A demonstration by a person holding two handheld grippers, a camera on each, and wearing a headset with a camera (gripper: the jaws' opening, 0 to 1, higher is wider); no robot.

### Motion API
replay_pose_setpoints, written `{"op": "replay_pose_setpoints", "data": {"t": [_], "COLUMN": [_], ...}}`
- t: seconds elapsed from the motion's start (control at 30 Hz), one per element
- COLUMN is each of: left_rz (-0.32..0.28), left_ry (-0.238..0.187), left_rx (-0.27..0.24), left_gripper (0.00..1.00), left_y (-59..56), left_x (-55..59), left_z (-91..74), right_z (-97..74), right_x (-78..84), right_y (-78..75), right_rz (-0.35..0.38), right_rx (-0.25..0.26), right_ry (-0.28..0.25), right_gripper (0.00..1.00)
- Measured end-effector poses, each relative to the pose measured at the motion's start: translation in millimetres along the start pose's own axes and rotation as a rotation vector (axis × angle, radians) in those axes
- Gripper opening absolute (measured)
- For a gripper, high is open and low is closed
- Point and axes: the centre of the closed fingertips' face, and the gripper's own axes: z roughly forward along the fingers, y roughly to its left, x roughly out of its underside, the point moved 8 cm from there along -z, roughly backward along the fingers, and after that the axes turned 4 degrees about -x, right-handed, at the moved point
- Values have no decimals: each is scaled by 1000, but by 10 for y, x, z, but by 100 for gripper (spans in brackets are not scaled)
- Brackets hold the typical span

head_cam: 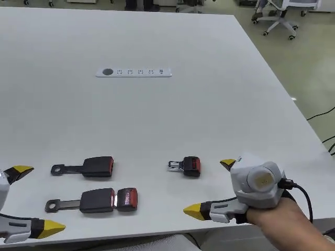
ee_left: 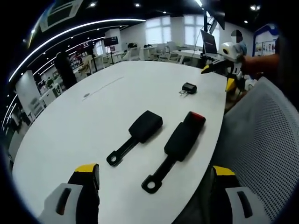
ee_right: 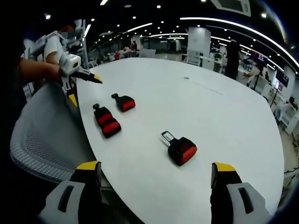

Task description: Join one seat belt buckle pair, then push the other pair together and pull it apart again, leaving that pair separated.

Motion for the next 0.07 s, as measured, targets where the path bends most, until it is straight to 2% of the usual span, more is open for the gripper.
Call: {"op": "replay_pose_setpoints", "data": {"t": [0.07], "left_rz": [-26], "left_ry": [-5], "left_rx": [11], "left_gripper": [100], "left_y": [-27], "left_x": [3], "left_z": [3], "right_z": [-32], "right_x": [-35], "right_y": [21], "right_rz": [9], "right_rx": [1], "right_ry": [-6], "right_gripper": [99]}}
